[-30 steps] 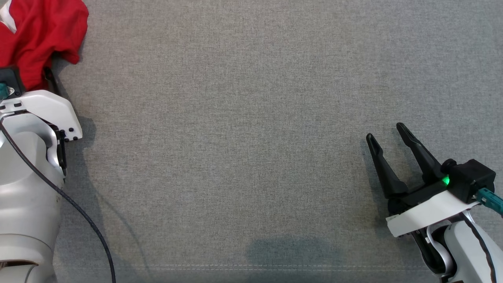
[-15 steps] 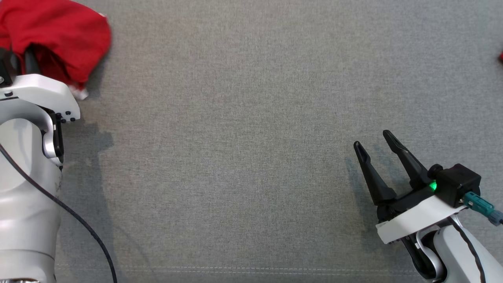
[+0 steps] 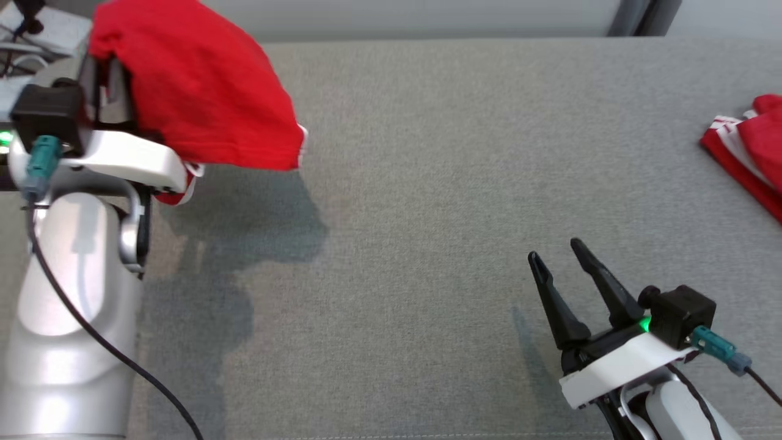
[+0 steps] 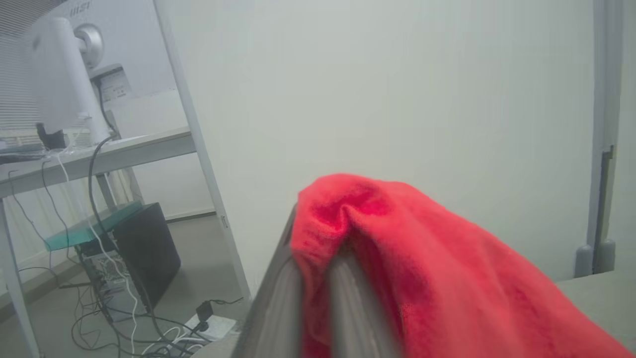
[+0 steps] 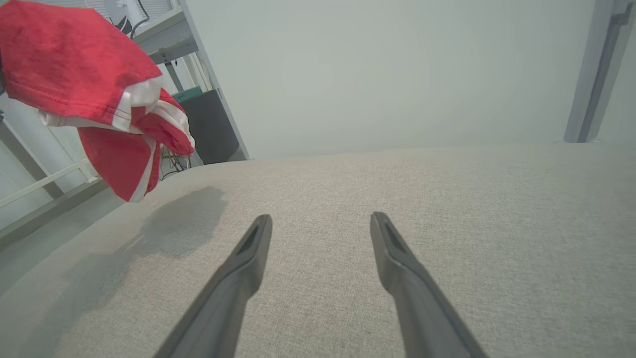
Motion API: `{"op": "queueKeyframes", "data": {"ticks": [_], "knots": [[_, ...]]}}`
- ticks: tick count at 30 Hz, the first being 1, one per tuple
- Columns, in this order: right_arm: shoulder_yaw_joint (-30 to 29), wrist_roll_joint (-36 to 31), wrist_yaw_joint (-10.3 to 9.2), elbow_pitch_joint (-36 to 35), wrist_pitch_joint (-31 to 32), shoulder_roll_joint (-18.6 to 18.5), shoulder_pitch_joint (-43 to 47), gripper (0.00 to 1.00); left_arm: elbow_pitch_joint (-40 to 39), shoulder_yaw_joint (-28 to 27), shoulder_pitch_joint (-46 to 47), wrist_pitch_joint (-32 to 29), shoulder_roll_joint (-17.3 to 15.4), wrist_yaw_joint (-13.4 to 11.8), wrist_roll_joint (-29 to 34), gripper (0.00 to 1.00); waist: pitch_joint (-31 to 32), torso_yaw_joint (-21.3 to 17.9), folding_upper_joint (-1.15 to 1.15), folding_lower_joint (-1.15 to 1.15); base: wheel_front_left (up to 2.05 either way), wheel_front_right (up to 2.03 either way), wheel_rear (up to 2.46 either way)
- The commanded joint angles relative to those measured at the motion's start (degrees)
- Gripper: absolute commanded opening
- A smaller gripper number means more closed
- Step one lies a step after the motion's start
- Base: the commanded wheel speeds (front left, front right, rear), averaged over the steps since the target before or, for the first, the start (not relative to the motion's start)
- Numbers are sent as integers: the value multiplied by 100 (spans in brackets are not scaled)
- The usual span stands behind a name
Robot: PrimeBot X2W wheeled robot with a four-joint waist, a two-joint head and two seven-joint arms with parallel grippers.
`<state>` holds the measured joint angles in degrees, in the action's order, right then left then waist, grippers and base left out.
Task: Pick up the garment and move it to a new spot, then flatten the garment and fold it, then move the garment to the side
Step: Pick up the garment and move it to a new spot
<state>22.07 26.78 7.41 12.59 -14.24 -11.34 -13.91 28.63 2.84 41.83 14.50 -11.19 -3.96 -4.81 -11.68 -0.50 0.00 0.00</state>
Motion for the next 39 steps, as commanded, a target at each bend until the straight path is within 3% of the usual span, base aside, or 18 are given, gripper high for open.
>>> {"op": "queueKeyframes", "data": {"ticks": [1, 12, 21, 31, 36, 37, 38, 39], "knots": [[52, 82, 8, -64, -76, 14, 116, 100, -264, -24, -8, 50, -128, 88, 96, 0, 304, -199, 0, 0, 0, 0, 0], [51, 132, 8, -14, -76, 87, 360, 100, -580, 680, -83, 50, 510, 453, 112, 0, 700, -869, 0, 0, 0, 0, 0], [34, 171, 8, -25, -76, 116, 343, 100, -442, 1153, -171, 50, 755, 444, 60, 0, 703, -1414, 0, 0, 0, 0, 0], [-158, 237, 8, 30, -76, 258, 393, 100, 89, 2209, -802, 50, 828, 600, -474, 0, 478, -1347, 0, 0, 0, 0, 0], [-217, 181, 8, -1, -76, 346, 271, 100, 304, 2785, -860, 50, 830, 533, -808, 0, 417, -1319, 0, 0, 0, 0, 0], [-202, 166, 8, -20, -76, 357, 241, 100, 347, 2898, -862, 50, 830, 511, -898, 19, 408, -1313, 0, 0, 0, 0, 0], [-182, 153, 8, -35, -76, 358, 218, 100, 396, 3005, -860, 50, 830, 493, -977, 44, 403, -1304, 0, 0, 0, 0, 0], [-165, 141, 8, -47, -76, 357, 201, 100, 431, 3099, -852, 50, 830, 475, -1046, 98, 401, -1292, 0, 0, 0, 0, 0]]}}
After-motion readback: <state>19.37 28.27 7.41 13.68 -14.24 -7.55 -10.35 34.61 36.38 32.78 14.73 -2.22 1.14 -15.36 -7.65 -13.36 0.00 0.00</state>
